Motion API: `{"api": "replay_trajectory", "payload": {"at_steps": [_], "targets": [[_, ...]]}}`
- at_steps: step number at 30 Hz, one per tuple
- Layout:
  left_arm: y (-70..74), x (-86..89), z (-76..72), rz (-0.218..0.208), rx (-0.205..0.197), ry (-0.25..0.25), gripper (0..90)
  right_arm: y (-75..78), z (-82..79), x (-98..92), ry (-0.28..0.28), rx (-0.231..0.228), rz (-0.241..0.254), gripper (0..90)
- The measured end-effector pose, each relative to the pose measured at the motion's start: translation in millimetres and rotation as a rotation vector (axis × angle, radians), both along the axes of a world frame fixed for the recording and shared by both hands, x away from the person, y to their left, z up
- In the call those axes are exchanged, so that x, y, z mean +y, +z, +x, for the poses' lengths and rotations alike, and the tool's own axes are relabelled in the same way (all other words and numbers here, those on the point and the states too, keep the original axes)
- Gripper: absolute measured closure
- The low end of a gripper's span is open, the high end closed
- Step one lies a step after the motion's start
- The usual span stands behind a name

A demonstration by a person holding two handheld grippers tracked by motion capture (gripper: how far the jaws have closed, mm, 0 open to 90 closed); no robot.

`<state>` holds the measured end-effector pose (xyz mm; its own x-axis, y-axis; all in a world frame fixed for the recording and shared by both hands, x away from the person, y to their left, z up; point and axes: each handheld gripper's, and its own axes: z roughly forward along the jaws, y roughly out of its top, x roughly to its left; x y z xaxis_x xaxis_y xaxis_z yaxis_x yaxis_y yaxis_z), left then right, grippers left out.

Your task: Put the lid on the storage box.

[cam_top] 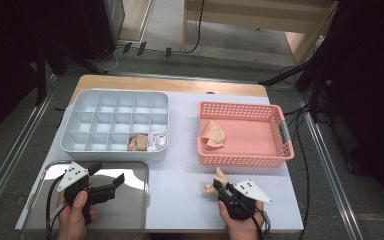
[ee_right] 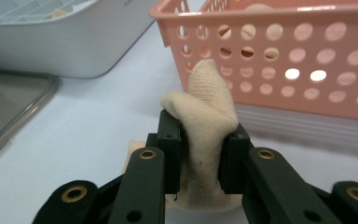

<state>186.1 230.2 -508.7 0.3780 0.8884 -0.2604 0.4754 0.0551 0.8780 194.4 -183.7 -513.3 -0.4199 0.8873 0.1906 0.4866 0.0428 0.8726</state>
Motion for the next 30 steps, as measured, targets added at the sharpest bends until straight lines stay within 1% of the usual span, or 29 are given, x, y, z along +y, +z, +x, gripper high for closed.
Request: {"api": "replay_trajectory", "payload": {"at_steps": [2, 5, 6, 8, 12, 14, 17, 19, 24, 30], "targets": [[0.0, -0.2, 0.0, 0.000, 0.000, 0.001, 8.5, -2.6, -0.5, -0.9, 0.003, 0.014, -0.009, 74.2], [0.3, -0.4, -0.2, 0.002, -0.001, -0.001, 8.5, -7.0, -0.1, -1.8, 0.020, 0.048, -0.017, 71.2], [0.4, -0.5, -0.3, 0.002, -0.002, 0.000, 8.5, -8.6, 0.1, -2.2, 0.027, 0.053, -0.027, 68.1], [0.4, -0.6, -0.4, 0.001, -0.003, 0.000, 8.5, -9.6, 0.0, -2.1, 0.041, 0.072, -0.027, 59.6], [0.4, -0.7, -0.3, 0.002, -0.001, 0.000, 8.5, -8.2, -0.1, -2.9, 0.050, 0.076, -0.031, 42.8], [0.3, -0.9, -0.3, 0.003, -0.002, -0.001, 8.5, -6.6, -0.3, -4.5, 0.044, 0.082, -0.039, 36.0], [0.2, -0.9, -0.3, 0.004, -0.001, -0.004, 8.5, -4.6, -0.4, -6.6, 0.032, 0.090, -0.042, 29.9], [0.4, -0.8, -0.4, 0.004, -0.001, -0.002, 8.5, -2.6, 0.0, -8.8, 0.026, 0.085, -0.041, 28.4], [0.4, -0.6, -0.3, 0.001, -0.001, -0.001, 8.5, 4.9, -0.4, -13.2, 0.007, 0.076, -0.036, 28.1], [0.4, -1.0, -0.4, 0.003, -0.003, -0.002, 8.5, 19.3, 1.3, -16.6, 0.001, 0.045, -0.032, 28.3]]}}
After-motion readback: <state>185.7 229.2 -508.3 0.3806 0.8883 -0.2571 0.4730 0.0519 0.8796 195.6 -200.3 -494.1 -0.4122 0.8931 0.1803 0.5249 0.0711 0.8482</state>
